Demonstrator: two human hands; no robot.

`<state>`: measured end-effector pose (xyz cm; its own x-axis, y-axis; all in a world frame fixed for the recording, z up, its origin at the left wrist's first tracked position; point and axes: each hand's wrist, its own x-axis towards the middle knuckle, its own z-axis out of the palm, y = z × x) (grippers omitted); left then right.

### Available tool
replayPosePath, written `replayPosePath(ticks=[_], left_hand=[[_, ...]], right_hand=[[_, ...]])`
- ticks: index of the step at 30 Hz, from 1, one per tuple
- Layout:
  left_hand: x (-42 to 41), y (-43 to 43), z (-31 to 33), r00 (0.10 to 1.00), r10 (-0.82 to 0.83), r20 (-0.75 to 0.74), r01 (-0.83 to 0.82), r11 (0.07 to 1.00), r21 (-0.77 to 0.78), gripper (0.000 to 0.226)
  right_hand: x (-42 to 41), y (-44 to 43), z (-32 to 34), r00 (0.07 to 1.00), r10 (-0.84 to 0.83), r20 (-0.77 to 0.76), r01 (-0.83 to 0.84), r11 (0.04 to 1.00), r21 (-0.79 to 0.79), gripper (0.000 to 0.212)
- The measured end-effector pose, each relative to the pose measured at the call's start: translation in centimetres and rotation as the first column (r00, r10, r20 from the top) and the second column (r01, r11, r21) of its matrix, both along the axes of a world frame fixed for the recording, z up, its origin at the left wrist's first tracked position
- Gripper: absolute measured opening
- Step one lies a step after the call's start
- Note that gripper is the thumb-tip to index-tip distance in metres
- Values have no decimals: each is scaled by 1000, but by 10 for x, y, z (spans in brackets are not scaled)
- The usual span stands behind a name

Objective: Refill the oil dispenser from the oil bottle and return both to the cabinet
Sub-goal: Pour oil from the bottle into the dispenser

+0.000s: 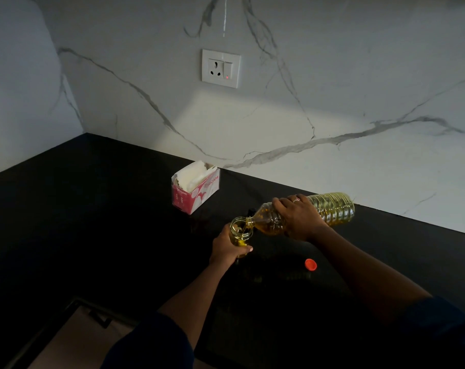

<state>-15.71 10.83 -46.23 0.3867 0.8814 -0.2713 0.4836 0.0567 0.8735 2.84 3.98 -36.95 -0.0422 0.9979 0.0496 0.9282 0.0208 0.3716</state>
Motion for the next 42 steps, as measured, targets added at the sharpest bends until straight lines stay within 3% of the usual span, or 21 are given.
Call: replayPosePath(ticks=[21,35,42], left_hand=[[-1,1,-1,1000,-2,0,2,1000,9,84],[-1,1,0,1000,-5,8,5,1000,8,84],[-1,0,-1,1000,-6,17,6,1000,3,84]], right_hand=[[-3,1,2,1000,12,-12,-12,1000,6,85],[-3,-1,3,999,45,1,-45,996,76,102],[-5,-1,4,1000,20,0,-20,999,33,91]])
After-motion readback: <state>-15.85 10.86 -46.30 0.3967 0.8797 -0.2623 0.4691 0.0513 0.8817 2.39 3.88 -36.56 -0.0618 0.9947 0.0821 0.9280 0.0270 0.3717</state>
